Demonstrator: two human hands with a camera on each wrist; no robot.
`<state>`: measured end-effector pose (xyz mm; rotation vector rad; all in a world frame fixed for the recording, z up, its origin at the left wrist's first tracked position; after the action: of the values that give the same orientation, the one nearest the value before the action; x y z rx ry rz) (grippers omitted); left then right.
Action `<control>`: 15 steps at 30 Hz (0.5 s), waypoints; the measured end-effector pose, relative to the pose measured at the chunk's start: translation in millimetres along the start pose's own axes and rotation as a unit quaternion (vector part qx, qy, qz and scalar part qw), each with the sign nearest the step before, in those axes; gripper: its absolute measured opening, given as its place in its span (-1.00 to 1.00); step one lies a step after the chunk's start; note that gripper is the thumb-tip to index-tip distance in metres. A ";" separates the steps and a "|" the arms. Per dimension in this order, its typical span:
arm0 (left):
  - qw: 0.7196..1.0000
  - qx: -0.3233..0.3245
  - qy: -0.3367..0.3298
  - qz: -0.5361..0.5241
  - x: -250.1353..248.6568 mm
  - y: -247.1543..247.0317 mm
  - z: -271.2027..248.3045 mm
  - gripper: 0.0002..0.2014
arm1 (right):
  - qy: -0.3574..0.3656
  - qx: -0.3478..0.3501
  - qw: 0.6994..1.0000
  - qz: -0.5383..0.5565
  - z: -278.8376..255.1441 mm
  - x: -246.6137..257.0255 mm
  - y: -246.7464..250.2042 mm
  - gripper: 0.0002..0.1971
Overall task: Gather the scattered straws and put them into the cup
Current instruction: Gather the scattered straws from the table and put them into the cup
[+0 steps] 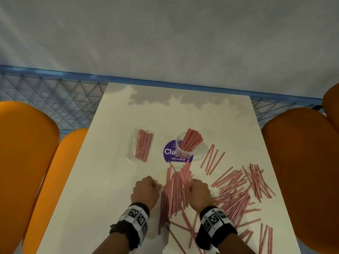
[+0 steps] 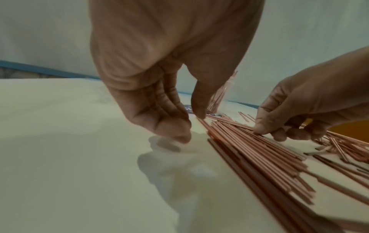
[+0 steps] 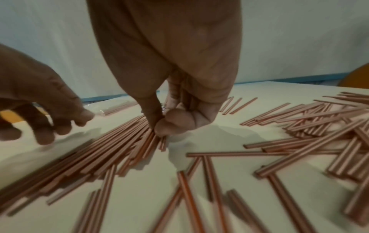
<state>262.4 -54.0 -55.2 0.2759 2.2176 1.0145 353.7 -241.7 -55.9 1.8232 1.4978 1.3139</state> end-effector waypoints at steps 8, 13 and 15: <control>0.999 0.021 0.017 -0.028 16.4 4.0 -14.1 -0.58 | -0.005 0.037 0.996 0.082 -48.0 -8.9 8.5 -0.78; 0.998 0.028 0.034 -0.050 13.5 2.0 -17.5 -0.52 | -0.045 0.000 0.994 0.100 -27.7 -12.5 20.8 -0.81; 0.997 0.028 0.044 -0.053 8.8 -2.2 -17.8 -0.63 | -0.097 -0.007 0.988 0.120 -10.5 -10.5 15.0 -0.49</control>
<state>244.3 -62.2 -52.8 0.1398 2.3175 0.9249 352.6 -258.5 -43.2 2.1073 1.1942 1.2059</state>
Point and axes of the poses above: each hand's wrist, its own z-axis towards the middle knuckle, its own y-axis out of the back of the hand, x = y × z, the point moved 8 cm from there along z, towards the middle knuckle, and after that the axes turned 3 degrees about -x, right-handed, at the moved point
